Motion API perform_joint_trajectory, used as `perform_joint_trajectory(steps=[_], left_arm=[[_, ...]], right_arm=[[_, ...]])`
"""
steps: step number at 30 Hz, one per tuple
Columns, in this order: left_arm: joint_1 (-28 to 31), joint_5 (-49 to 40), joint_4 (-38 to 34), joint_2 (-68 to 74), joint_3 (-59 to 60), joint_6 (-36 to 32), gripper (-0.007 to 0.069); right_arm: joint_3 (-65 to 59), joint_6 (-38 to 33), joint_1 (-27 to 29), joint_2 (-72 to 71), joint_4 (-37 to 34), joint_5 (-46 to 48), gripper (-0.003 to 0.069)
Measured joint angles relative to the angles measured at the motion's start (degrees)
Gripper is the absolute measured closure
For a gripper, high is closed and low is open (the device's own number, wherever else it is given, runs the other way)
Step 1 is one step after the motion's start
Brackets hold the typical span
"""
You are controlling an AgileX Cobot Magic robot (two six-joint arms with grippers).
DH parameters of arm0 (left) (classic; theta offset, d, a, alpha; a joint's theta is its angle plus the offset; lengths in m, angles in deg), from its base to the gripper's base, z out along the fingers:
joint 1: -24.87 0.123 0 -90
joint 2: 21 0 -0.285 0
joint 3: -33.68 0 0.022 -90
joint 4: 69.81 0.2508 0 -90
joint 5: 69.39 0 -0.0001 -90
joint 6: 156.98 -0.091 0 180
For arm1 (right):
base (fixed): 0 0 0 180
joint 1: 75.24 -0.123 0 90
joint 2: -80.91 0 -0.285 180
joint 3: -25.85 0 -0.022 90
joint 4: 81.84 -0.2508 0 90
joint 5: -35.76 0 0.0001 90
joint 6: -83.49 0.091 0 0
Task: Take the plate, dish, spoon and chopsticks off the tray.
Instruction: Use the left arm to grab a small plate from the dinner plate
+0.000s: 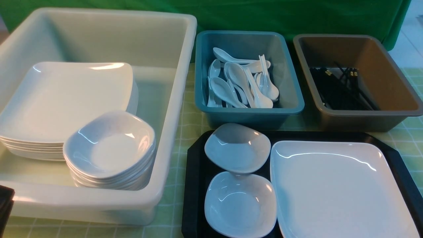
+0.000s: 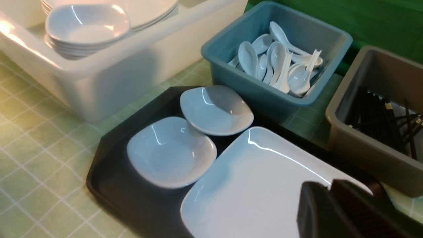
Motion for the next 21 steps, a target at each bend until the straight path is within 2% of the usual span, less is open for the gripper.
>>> perform_joint_trajectory(steps=[3, 8, 12, 14, 17, 19, 21], left_arm=[[0.0, 0.68, -2.5, 0.0, 0.0, 0.98, 0.04], [0.0, 1.17, -2.49, 0.0, 0.0, 1.17, 0.04], [0.0, -2.76, -5.04, 0.0, 0.0, 1.22, 0.0405], [0.0, -9.4, -6.54, 0.0, 0.0, 0.88, 0.0445], [0.0, -13.87, -7.07, 0.0, -0.11, -0.33, 0.0494], [0.0, -18.93, -7.13, 0.0, -2.92, -3.38, 0.0575], [0.0, -20.13, -7.13, 0.0, -5.02, -4.98, 0.0608]], right_arm=[[0.0, 0.04, 0.0, 0.0, 0.0, -0.27, 0.0606], [0.0, 0.04, 0.0, 0.0, 0.0, -0.27, 0.0598], [0.0, 0.04, 0.0, 0.0, 0.05, -0.27, 0.0589], [-0.02, 0.04, 0.0, 0.0, 0.05, -0.31, 0.0582], [-0.02, 0.04, 0.0, 0.0, 0.05, -0.91, 0.0577], [-0.02, 0.04, 0.0, 0.0, 0.05, -1.98, 0.0572], [-0.02, 0.04, 0.0, 0.0, 0.05, -2.38, 0.057]])
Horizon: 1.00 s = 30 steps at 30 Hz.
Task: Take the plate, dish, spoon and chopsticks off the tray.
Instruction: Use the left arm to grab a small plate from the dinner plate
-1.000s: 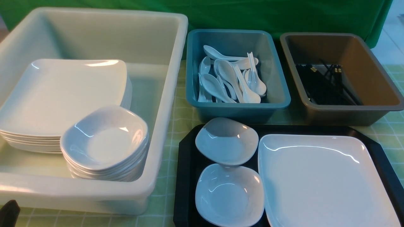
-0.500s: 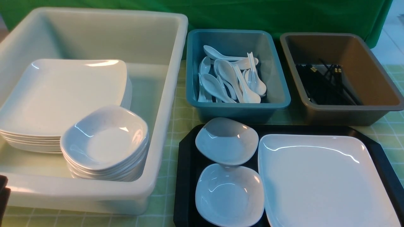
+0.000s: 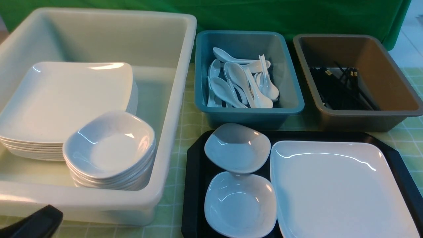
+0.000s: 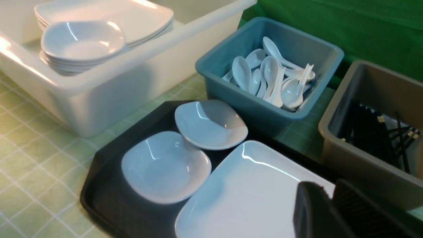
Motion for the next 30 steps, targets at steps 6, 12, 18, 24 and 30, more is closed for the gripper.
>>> perform_joint_trajectory(steps=[6, 12, 18, 24, 30], left_arm=[[0.0, -10.29, 6.94, 6.57, -14.99, -4.18, 0.0638], [0.0, -37.92, 12.6, 27.29, -34.74, -14.25, 0.0638], [-4.0, -45.17, -0.99, 42.62, -43.47, -26.75, 0.0636], [-20.52, -42.97, 6.64, 50.18, -44.15, -20.93, 0.0636], [-42.95, -38.19, 25.21, 60.02, -45.08, -3.66, 0.0604]], right_arm=[[-0.05, 0.0, 0.0, 0.0, 0.0, -2.37, 0.0564], [-0.05, -0.45, 0.0, 0.0, 0.0, -2.94, 0.0554], [-0.05, -1.7, 0.0, 0.0, 0.0, -2.94, 0.0546], [-0.05, -1.75, 0.0, 0.0, 0.0, -3.0, 0.0538], [-0.05, -1.75, 0.0, 0.0, 0.0, -3.0, 0.0535]])
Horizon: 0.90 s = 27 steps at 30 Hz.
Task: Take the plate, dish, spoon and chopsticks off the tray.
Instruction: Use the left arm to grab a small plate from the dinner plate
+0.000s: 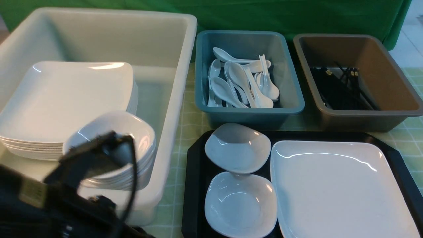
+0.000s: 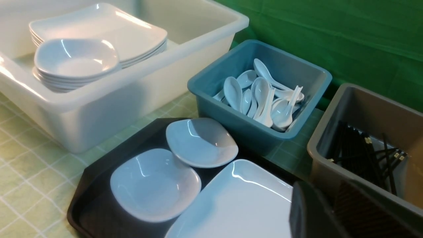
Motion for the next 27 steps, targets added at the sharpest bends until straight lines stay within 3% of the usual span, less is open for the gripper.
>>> perform_joint_trajectory(steps=[3, 6, 9, 15, 22, 27], left_arm=[[-6.35, 1.04, 1.98, 5.51, -2.55, 1.86, 0.0573], [-13.61, 2.05, 8.41, 14.67, -8.16, 1.03, 0.0515], [-17.55, 2.92, 20.12, 24.47, -14.44, -3.43, 0.0437], [-19.27, 3.96, 33.93, 36.85, -22.05, -10.56, 0.0295], [-19.3, 10.2, 36.5, 42.67, -23.66, -26.14, 0.0164], [-19.3, 14.7, 37.52, 43.04, -23.68, -31.69, 0.0151]], right_arm=[[0.0, 0.0, 0.0, 0.0, 0.0, 0.0, 0.0535], [0.0, -0.1, 0.0, 0.0, 0.0, -0.05, 0.0535], [0.0, -0.1, 0.0, 0.0, 0.0, 0.07, 0.0531], [0.0, -0.1, 0.0, 0.0, 0.0, 0.88, 0.0522], [0.0, -0.15, 0.0, 0.0, 0.0, 1.1, 0.052], [0.0, -0.15, 0.0, 0.0, 0.0, 1.15, 0.0514]])
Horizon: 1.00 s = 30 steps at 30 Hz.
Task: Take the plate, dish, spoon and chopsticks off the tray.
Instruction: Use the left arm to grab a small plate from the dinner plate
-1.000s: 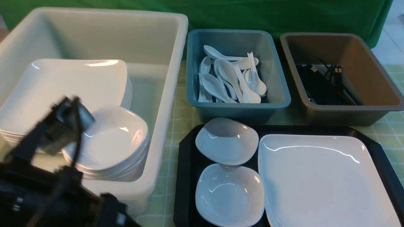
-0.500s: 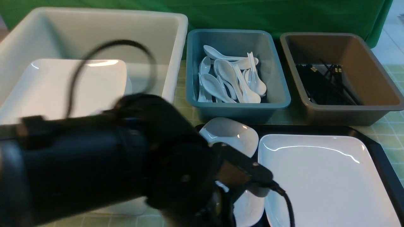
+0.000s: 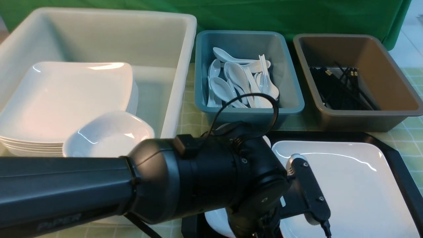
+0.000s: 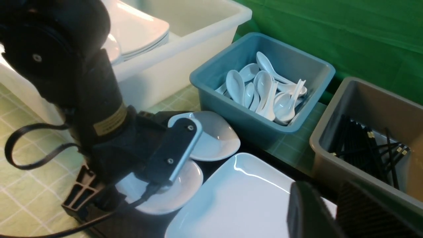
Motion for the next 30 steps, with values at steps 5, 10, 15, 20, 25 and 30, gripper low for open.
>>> perform_joint_trajectory(steps=[5, 10, 15, 20, 25, 30], left_arm=[[0.0, 3.05, 0.0, 0.1, -0.04, -1.17, 0.0153], [0.0, 2.2, -0.11, 2.06, -0.12, -1.81, 0.0155], [0.0, 2.23, 1.64, 5.04, -0.15, -2.27, 0.0163], [0.07, 2.67, 5.27, 7.17, -0.15, -1.25, 0.0191], [0.94, 3.31, 5.74, 7.97, -0.15, 1.32, 0.0236], [2.31, 3.56, 5.05, 8.16, -0.15, 5.54, 0.0417]], right_arm=[[0.0, -0.08, 0.0, 0.0, 0.0, 0.0, 0.0502], [0.0, -0.08, 0.0, 0.0, 0.0, 0.0, 0.0494], [0.0, -0.08, 0.0, 0.0, 0.0, 0.07, 0.0486], [0.0, -0.08, 0.0, 0.0, 0.0, 0.14, 0.048], [0.0, -0.08, 0.0, 0.0, 0.0, 0.14, 0.0474], [0.0, -0.08, 0.0, 0.0, 0.0, 0.14, 0.0465]])
